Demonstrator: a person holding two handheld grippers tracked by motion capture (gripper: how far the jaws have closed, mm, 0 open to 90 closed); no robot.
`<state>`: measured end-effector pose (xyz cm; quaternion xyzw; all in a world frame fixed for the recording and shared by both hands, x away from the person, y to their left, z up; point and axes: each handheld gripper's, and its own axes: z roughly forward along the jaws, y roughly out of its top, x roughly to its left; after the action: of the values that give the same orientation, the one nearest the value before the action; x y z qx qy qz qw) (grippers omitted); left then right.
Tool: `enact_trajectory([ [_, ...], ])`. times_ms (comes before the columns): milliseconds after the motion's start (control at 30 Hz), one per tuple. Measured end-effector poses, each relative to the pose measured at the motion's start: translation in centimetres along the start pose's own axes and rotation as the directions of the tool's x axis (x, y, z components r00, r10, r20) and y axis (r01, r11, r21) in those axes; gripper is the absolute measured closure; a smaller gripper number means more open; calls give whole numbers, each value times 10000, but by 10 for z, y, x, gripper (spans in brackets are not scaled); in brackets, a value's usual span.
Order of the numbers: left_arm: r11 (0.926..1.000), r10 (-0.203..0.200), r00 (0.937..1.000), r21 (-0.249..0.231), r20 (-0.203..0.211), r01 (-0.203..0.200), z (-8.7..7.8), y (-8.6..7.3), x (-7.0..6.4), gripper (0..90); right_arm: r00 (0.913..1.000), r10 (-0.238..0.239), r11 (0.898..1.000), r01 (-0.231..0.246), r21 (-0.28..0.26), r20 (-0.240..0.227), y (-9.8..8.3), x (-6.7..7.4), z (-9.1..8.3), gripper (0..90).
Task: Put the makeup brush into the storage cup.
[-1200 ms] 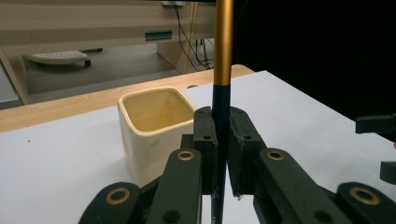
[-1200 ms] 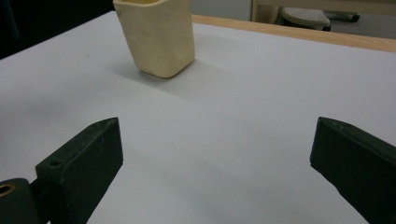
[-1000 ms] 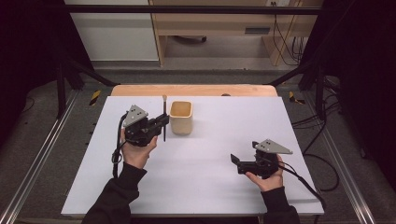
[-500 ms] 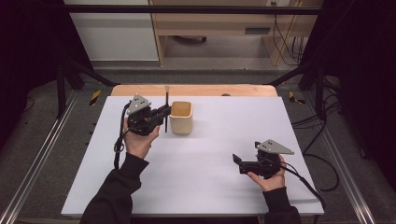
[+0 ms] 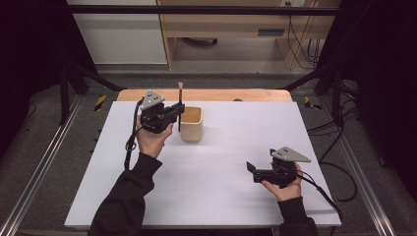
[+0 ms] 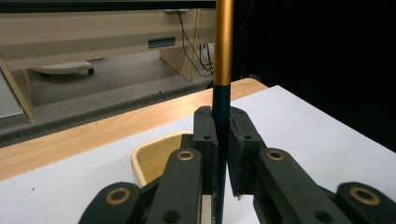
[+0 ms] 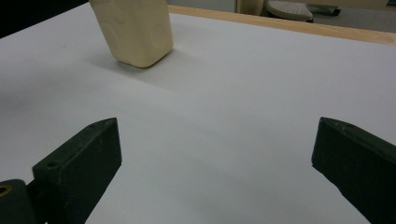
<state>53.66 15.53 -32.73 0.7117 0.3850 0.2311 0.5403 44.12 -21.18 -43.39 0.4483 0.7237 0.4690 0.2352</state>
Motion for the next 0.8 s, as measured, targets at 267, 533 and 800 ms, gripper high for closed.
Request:
enact_trajectory([
  [267, 10000, -45, 10000, -25, -30, 45, 11, 7, 4, 824, 10000, 63, 10000, -63, -52, 28, 0, -3, -2, 18],
  [533, 10000, 75, 9999, -43, -133, -76, 24, 17, 6, 824, 10000, 73, 9999, -72, -86, 60, 1, -4, -3, 18],
  [800, 10000, 73, 9997, -36, -226, -74, 36, 21, 10, 824, 10000, 89, 9999, -89, -136, 33, 1, -5, -3, 18],
])
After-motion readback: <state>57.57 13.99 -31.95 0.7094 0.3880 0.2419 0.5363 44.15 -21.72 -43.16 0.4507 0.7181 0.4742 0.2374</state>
